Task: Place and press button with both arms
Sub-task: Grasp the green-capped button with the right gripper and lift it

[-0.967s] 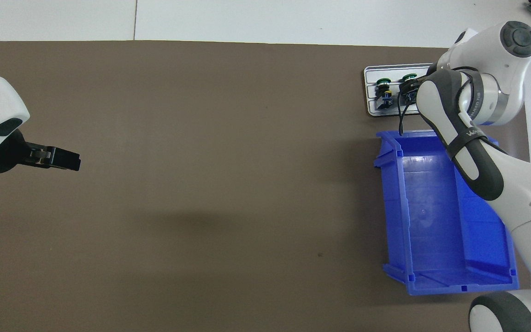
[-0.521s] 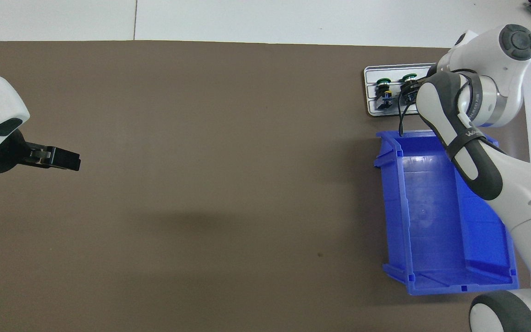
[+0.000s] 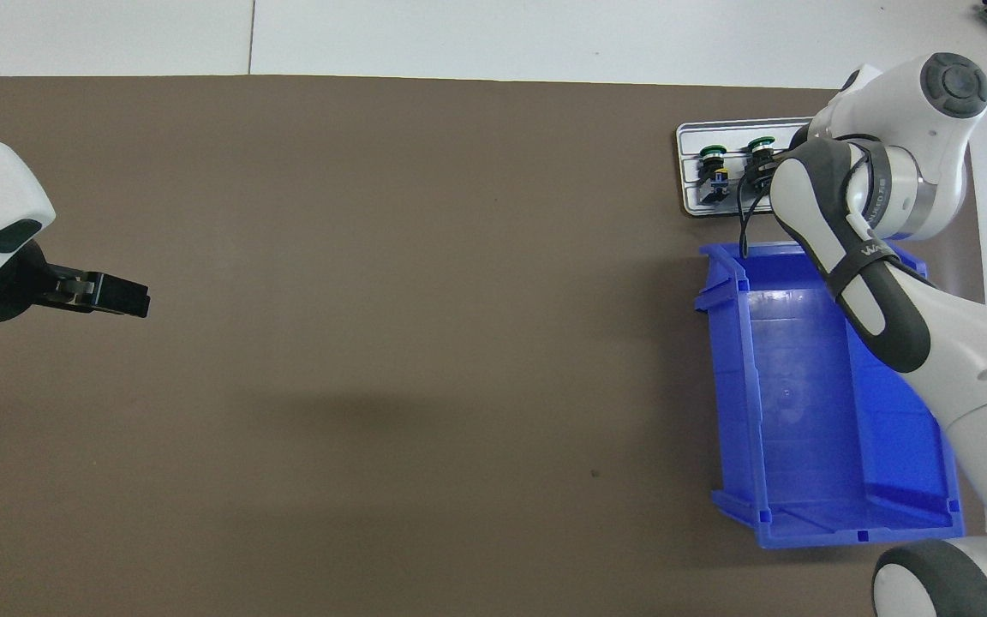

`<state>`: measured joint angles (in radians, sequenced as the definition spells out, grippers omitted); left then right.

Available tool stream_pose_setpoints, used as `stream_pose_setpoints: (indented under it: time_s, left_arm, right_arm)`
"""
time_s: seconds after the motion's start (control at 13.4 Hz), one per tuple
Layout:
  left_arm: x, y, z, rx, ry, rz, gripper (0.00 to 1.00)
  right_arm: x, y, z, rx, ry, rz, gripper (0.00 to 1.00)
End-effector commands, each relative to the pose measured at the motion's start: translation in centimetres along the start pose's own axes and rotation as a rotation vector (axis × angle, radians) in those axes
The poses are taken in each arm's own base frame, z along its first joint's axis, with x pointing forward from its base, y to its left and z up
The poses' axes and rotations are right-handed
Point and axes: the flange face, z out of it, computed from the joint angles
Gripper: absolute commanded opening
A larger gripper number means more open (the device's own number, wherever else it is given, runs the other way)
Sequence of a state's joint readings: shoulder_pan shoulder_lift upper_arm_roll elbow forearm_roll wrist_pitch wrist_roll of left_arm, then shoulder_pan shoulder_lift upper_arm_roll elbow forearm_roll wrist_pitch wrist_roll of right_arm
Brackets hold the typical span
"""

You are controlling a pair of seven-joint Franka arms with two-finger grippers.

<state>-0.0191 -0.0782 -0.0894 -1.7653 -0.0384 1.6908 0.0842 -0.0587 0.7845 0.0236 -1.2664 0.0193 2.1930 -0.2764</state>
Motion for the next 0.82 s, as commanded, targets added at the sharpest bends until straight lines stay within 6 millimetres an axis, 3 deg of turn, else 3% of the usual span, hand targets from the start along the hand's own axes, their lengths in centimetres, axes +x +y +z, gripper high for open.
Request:
stream_pose_setpoints:
  time_s: [0.0, 0.3, 0.45, 0.74]
  left_arm:
    - [-0.6, -0.2, 0.0, 0.008, 0.011, 0.002, 1.0]
    - [-0.6, -0.2, 0.1, 0.008, 0.01, 0.002, 1.0]
    - [-0.6, -0.2, 0.1, 0.008, 0.01, 0.002, 1.0]
    - [-0.6, -0.2, 0.1, 0.008, 0.01, 0.002, 1.0]
  right_arm:
    - [0.0, -0.3, -0.2, 0.011, 0.031, 0.014, 0.0]
    - [0.6, -0.6, -5.9, 0.0, 0.084, 0.085, 0.0]
    - [0.1, -2.0, -8.7, 0.003, 0.097, 0.199, 0.0]
    - [0.1, -9.1, -12.5, 0.029, 0.074, 0.527, 0.0]
